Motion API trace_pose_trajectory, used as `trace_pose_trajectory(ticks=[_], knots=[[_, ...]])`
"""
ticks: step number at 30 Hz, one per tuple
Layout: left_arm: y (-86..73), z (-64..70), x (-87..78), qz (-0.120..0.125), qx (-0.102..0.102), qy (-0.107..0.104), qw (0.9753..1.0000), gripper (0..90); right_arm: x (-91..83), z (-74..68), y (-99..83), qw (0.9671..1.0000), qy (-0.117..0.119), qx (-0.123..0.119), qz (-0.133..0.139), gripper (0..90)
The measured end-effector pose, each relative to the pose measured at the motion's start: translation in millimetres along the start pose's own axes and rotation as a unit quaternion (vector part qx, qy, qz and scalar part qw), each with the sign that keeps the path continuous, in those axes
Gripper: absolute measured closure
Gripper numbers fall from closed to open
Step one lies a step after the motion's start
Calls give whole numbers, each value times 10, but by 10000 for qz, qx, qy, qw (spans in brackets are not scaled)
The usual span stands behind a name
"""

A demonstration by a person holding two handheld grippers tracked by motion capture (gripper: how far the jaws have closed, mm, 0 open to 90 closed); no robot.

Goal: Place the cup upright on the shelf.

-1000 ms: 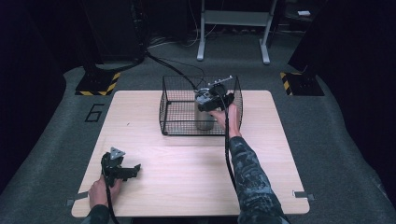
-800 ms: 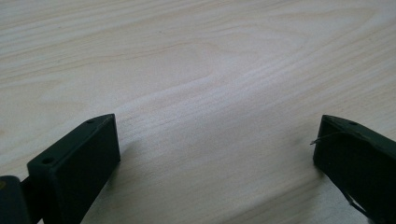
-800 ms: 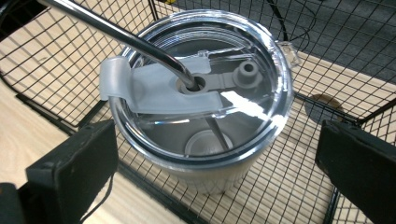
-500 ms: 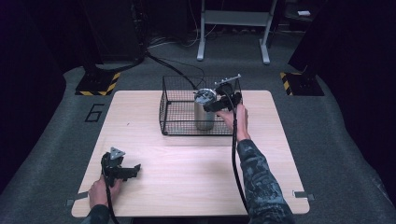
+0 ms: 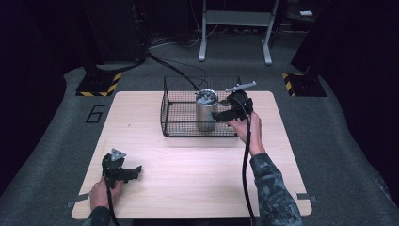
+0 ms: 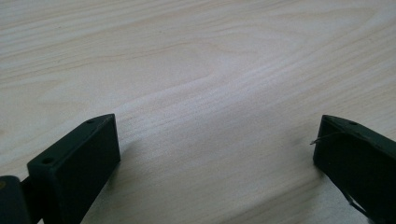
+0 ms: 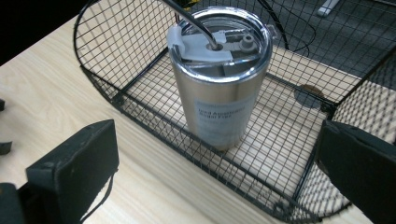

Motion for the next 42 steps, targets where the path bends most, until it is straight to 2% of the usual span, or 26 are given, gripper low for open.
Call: trace_pose_trajectory(ticks=[7, 11, 19, 29, 31, 34, 39, 41, 42], knots=[[0, -5, -5, -32, 35, -4, 10000, 4, -278, 1, -218, 9998, 21, -129, 137, 0], [0, -5, -4, -32, 35, -5, 10000, 4, -392, 20, -376, 9999, -15, -66, 144, 0], [0, -5, -3, -25, 35, -9, 10000, 4, -519, 172, -767, 9998, -153, 106, 67, 0], [0, -5, -5, -34, 38, -5, 10000, 4, -473, 304, -1307, 9989, -292, 308, -202, 0], [0, -6, -4, -32, 37, -5, 10000, 4, -431, 338, -1447, 9986, -299, 260, -341, 0], [0, -6, -3, -24, 34, -10, 10000, 4, -367, 355, -1639, 9975, -288, 373, -530, 0], [0, -6, -3, -26, 37, -10, 10000, 4, -231, 438, -2062, 9954, -506, 510, -632, 0], [0, -6, -3, -26, 38, -10, 10000, 4, -189, 460, -2176, 9947, -480, 586, -696, 0], [0, -6, -3, -26, 38, -10, 10000, 4, -189, 460, -2176, 9947, -480, 586, -696, 0]])
Point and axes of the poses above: each handheld gripper's, and its own axes: x roughly forward along the jaws, y roughly out of its top, z roughly to its right, the point moved 2 cm from there along x, roughly forward along the jaws, and after that the axes turned 6 degrees about -y, right-handed, at the moved point
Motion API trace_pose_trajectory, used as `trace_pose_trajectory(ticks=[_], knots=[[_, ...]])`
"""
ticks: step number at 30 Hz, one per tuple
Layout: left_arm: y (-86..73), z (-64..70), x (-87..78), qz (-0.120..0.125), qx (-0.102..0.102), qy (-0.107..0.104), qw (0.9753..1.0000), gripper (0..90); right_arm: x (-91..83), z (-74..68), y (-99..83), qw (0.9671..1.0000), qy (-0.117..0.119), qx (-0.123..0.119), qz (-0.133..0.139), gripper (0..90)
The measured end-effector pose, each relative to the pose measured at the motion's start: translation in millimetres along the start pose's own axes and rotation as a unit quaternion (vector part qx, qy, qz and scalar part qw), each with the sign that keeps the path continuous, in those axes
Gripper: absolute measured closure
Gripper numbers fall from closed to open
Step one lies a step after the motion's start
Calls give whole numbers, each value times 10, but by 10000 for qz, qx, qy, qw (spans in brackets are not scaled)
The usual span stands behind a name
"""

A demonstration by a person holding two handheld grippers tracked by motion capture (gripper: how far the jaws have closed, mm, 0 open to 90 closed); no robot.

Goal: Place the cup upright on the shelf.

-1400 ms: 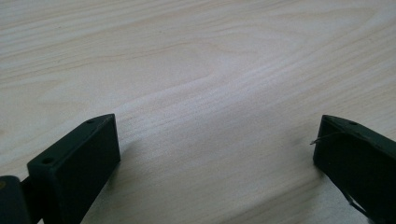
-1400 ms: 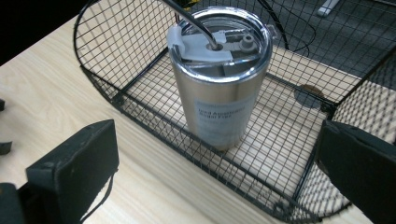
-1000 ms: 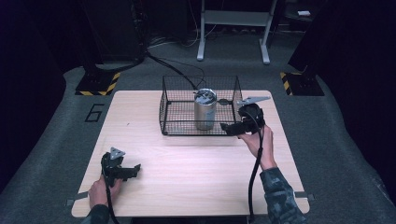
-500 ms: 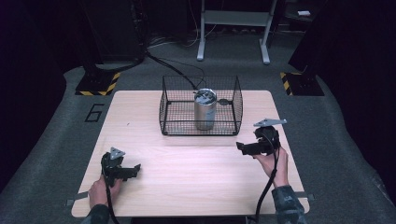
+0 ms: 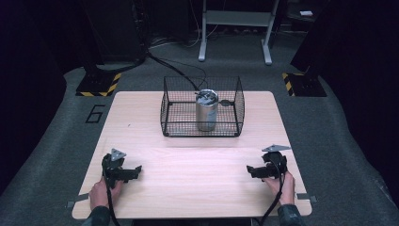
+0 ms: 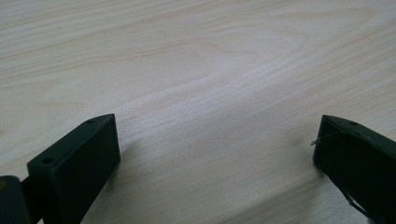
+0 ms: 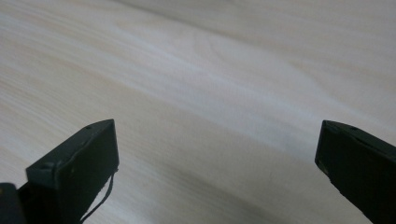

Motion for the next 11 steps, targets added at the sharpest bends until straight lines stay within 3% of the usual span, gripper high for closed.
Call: trace_pose_trajectory(ticks=[1, 5, 11], knots=[[0, 0, 0, 0, -3, 0, 10000, 4, 85, 45, -169, 9999, -85, 69, -98, 0], [0, 0, 0, 1, -2, 1, 10000, 4, 158, 80, -325, 9998, -164, 84, -108, 0], [0, 0, 0, -1, -2, -1, 10000, 4, 162, 98, -433, 9987, -418, -36, 273, 0]])
Point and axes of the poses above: each handheld gripper's, and its own axes: x roughly forward along the jaws, y roughly out of its top, z roughly to its right, the point moved 2 cm from there along x, roughly forward along the jaws, and after that the axes turned 6 degrees about -y, right-handed, at the moved point
